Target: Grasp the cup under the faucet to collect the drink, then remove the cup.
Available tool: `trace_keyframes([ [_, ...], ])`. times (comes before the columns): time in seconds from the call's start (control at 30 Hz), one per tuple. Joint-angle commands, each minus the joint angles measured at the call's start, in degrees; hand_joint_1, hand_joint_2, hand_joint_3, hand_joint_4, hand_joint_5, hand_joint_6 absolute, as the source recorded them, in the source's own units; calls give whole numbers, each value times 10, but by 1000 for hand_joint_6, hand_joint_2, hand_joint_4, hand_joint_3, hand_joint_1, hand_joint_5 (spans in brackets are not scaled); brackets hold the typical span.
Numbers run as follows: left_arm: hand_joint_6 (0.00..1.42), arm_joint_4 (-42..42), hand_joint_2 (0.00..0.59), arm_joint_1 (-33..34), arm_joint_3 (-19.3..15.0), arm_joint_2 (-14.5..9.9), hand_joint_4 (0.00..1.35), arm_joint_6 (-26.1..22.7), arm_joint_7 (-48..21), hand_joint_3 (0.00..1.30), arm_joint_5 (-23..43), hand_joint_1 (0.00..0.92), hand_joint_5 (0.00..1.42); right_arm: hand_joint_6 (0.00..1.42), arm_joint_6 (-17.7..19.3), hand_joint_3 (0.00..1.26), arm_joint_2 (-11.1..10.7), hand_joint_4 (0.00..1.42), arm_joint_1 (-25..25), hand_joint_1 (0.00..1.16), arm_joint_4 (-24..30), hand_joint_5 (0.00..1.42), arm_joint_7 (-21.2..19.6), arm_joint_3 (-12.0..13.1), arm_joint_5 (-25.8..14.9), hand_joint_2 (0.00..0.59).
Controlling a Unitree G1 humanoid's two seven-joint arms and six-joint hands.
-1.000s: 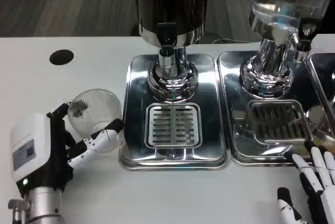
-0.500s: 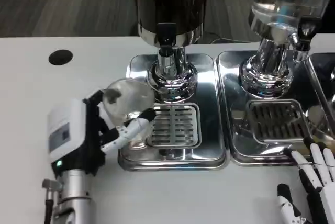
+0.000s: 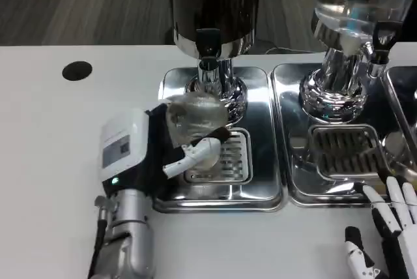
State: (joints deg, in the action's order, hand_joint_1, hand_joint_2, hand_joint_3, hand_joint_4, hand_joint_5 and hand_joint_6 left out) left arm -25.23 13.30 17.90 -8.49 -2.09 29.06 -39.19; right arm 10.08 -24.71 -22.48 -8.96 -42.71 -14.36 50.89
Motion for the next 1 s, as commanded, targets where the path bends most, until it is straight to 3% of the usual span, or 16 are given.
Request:
trace_keyframes([
  [0.03,1244,-18,117,13,15,6,459,-8,13,513,-15,216,895,64,-2,174,3,0,1,20,-2,0,0,3,-5,439],
  [0.33,1207,-19,99,15,18,-6,421,-11,2,480,-9,183,857,63,-1,174,5,0,4,22,-10,0,-4,4,-11,439],
  [0.53,813,-2,43,2,14,-25,230,-9,-13,314,-5,46,617,54,3,174,6,0,5,23,-18,0,-4,2,-13,439],
  [0.67,691,7,36,-2,13,-32,147,-13,-26,247,-1,7,553,52,3,174,7,0,8,24,-20,0,-5,0,-11,439],
  [0.9,617,33,22,-19,9,-35,50,-8,-30,119,4,0,468,51,4,174,9,0,9,24,-19,0,-4,-1,-10,439],
  [1.0,425,94,10,-49,-6,-42,1,0,-29,87,9,0,332,50,5,174,9,0,9,24,-21,0,-5,-1,-10,439],
])
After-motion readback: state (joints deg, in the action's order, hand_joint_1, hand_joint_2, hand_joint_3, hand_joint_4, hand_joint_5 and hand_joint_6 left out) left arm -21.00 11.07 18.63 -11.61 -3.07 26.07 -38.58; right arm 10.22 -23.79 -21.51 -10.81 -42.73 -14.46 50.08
